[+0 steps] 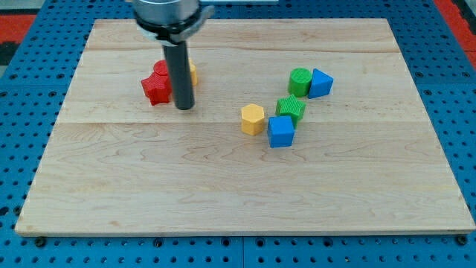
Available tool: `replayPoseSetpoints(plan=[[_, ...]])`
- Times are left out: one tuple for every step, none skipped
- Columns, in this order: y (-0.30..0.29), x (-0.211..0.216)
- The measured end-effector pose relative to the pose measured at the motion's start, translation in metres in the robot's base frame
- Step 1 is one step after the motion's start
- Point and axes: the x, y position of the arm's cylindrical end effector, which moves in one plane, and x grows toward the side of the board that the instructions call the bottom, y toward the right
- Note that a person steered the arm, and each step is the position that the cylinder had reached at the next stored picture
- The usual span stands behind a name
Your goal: Slightly slide the red star to the bottom left of the red circle
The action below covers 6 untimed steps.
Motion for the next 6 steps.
replayPoseSetpoints(plan=[[-0.018, -0.011], [-0.022, -0.010], [-0.004, 0.025], [0.023, 0.065], [0.066, 0.070], [0.098, 0.076]])
